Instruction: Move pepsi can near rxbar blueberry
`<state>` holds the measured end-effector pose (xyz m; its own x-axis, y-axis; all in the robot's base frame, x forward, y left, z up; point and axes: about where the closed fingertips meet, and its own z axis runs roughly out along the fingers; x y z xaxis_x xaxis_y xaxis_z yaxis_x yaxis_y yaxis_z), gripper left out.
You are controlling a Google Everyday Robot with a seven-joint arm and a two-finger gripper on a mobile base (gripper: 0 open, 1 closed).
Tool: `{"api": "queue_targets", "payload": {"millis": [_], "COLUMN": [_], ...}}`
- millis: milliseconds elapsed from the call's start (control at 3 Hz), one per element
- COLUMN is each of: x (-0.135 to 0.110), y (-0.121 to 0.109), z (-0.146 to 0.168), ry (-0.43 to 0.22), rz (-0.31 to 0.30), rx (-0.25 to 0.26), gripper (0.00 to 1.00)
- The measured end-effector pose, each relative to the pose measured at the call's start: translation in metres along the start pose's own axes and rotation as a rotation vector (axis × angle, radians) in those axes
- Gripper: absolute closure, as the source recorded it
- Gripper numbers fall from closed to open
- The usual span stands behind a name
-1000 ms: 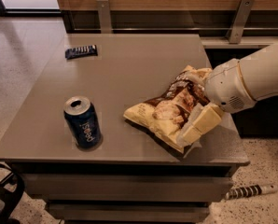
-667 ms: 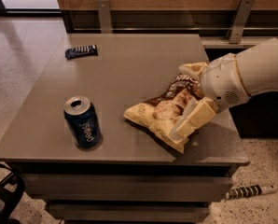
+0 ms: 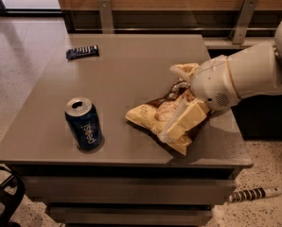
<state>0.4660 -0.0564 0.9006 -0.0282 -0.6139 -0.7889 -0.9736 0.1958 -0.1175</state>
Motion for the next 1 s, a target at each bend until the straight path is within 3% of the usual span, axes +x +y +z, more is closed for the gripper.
{"api": "queue_targets", "payload": {"millis": [333, 667, 1000], "x": [-0.010, -0.029, -0.045], "y": [0.017, 0.039, 0.047], "z": [0.051, 0.094, 0.109], "ry": [-0.032, -0.083, -0.119], "rz": [0.020, 0.021, -0.002], "rx": [-0.103, -0.166, -0.183], "gripper": [0.00, 0.00, 0.00]}}
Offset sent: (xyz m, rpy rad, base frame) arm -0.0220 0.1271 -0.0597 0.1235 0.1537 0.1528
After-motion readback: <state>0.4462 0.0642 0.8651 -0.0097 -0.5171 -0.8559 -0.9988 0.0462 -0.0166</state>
